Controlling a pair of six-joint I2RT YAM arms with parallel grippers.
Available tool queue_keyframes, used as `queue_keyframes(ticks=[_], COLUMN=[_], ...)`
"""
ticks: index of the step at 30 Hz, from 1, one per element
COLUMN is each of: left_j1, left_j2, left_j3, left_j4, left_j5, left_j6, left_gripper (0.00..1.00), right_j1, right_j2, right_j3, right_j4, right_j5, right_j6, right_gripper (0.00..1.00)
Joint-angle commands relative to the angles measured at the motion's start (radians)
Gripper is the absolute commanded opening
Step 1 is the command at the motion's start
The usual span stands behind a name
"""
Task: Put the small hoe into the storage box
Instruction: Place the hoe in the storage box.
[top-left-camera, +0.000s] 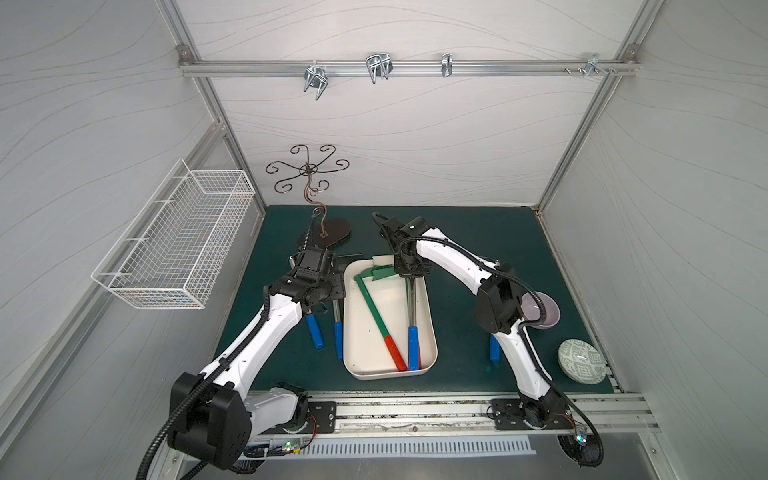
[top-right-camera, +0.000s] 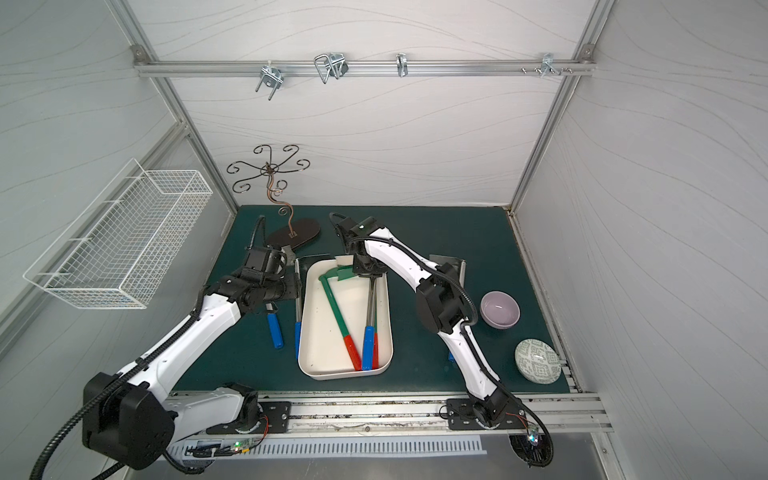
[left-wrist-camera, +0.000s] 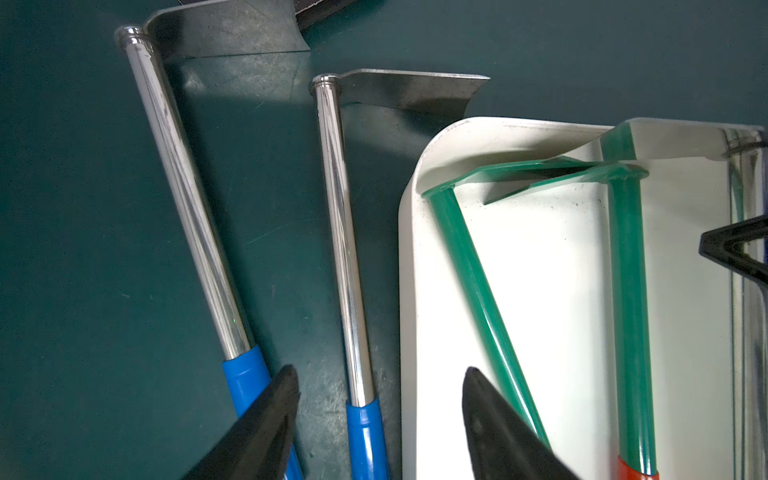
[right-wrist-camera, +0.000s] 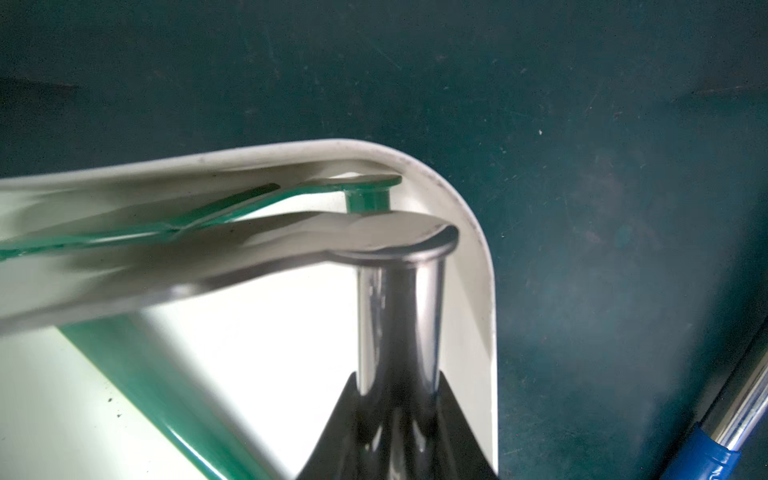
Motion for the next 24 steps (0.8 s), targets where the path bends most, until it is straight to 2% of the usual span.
queue_keyframes(ticks=[1,12,24], left_j1=[0.004,0.004,0.005], left_j2=[-0.018,-0.012,-0.011], left_j3=[0.004,0.006,0.006], left_j4=[0.027,0.027,0.025], left_j5=[-0.005,-0.002,-0.003], left_j6=[-0.002,-0.001,0.0], left_gripper=[0.65,0.65,0.65], right_j1=[-0.004,-0.026,0.004], right_j2=[-0.058,0.016,0.024], right_j3=[0.04,0.061,-0.045], right_j4=[-0.022,-0.026,0.014], right_j5=[0.011,-0.01,-0.032], right_j6=[0.025,0.015,0.017], right_gripper=[0.0,0.0,0.0])
